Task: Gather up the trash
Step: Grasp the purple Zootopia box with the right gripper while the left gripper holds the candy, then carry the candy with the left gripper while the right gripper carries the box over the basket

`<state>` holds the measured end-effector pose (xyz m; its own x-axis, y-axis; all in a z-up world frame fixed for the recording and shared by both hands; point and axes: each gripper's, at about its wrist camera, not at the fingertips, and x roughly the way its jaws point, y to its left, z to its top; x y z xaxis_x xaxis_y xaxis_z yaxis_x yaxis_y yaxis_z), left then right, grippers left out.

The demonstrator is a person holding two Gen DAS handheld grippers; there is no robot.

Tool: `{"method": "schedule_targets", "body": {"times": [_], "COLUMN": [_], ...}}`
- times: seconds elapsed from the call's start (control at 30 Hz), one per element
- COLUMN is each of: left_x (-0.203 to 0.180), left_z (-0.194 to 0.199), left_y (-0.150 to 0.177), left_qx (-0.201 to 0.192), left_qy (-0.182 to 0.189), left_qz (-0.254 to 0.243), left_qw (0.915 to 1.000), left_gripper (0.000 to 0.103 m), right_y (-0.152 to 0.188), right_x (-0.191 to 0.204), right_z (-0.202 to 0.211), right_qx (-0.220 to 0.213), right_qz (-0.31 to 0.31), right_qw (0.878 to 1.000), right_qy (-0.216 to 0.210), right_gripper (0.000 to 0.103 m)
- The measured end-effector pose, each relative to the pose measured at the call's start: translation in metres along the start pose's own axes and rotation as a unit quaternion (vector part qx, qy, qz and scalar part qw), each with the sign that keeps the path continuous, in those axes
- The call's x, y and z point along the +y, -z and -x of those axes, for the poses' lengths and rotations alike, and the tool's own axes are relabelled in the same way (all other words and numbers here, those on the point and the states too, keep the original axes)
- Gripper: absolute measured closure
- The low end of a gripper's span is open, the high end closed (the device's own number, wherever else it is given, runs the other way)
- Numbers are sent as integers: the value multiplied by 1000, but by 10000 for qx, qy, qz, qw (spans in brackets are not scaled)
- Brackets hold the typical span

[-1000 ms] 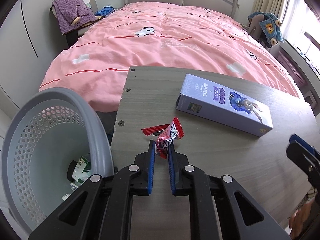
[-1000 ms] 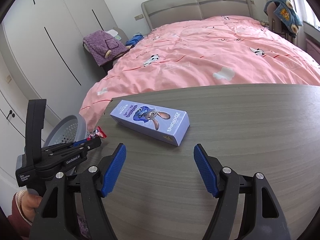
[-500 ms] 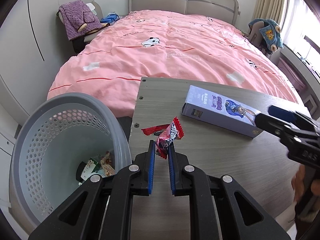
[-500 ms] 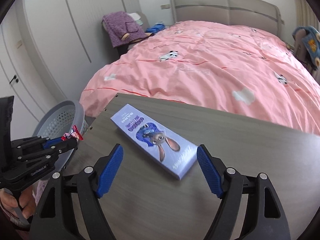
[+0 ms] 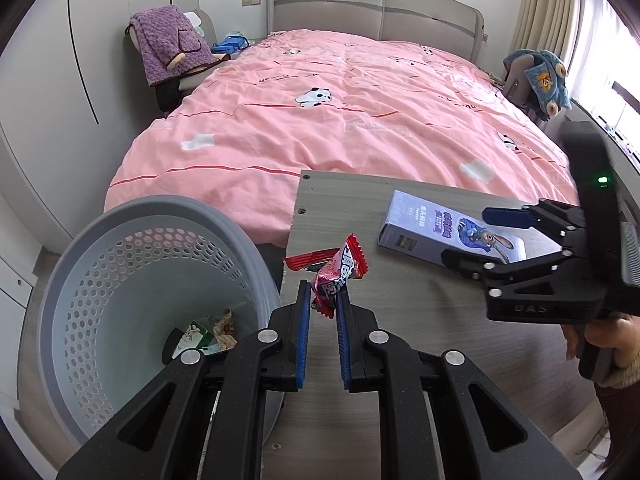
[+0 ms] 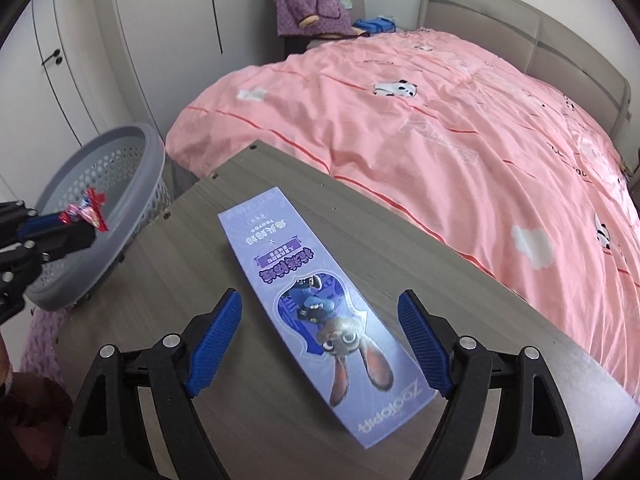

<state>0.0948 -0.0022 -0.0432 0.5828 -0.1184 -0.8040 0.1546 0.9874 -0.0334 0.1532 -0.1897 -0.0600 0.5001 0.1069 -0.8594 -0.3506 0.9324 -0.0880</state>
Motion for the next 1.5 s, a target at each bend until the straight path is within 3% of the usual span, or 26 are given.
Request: {"method": "schedule_targets", "body": {"times": [0.13,0.33,0.57,0.97,1.5], "left_x": [4,6,10,23,80], "left_z": [2,4,8,16,38], "left_y": [-1,-2,-2,1,24], "left_qx": [-20,-33,-83,-169,-266], "left_qy": [-12,-19,-37,-111,-391], "left_qz": [43,80,136,219,508], "left_qw": [10000,10000,9999,9996,9976], "left_gripper": [90,90,90,90,90], "right_y": [-3,0,7,33,16], "right_x": [-1,3,6,32,115], "right_z": [-11,-17,-8,41,57], "right_qx": [160,267,158,-534,-905], "right_qz": [78,171,-378,-1385,-1334], "right_qw": [9998,9995,9991,9888,9867], "right_qy": [-37,-18,74,168,-205], "right_gripper": [24,32,59,59,59]}}
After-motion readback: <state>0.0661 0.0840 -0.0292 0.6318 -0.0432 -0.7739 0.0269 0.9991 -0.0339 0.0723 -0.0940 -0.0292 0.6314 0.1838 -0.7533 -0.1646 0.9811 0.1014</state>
